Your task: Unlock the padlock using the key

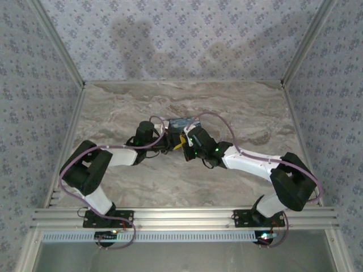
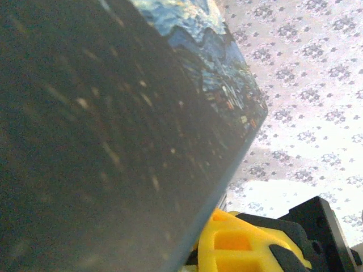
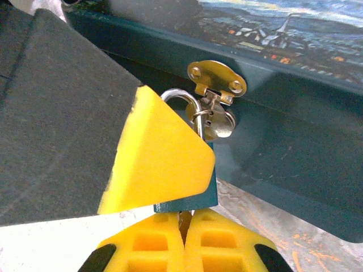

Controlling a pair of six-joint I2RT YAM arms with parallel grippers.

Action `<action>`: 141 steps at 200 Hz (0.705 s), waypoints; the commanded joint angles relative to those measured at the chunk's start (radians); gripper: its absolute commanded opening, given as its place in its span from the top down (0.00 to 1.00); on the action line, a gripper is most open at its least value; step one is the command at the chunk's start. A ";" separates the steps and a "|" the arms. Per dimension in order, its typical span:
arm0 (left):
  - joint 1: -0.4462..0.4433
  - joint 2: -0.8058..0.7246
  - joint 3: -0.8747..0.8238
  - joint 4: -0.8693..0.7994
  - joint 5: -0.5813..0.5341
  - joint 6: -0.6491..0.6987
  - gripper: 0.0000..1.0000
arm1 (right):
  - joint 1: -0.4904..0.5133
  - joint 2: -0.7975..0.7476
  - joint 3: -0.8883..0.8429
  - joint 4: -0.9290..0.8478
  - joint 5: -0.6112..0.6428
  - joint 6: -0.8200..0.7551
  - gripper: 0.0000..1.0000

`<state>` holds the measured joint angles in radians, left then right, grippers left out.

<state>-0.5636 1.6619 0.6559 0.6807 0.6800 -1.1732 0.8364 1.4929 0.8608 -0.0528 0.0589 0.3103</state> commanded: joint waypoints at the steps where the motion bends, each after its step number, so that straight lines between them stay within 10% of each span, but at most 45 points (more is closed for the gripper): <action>1: -0.012 -0.041 -0.026 0.005 0.027 0.035 0.96 | 0.002 0.007 -0.051 0.026 -0.029 0.034 1.00; 141: -0.047 -0.037 -0.149 -0.003 -0.109 0.062 0.59 | 0.015 0.103 -0.170 0.146 -0.088 0.055 1.00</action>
<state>-0.6090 1.6752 0.5274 0.6994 0.5934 -1.1213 0.8551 1.5948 0.7097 0.0963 -0.0162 0.3550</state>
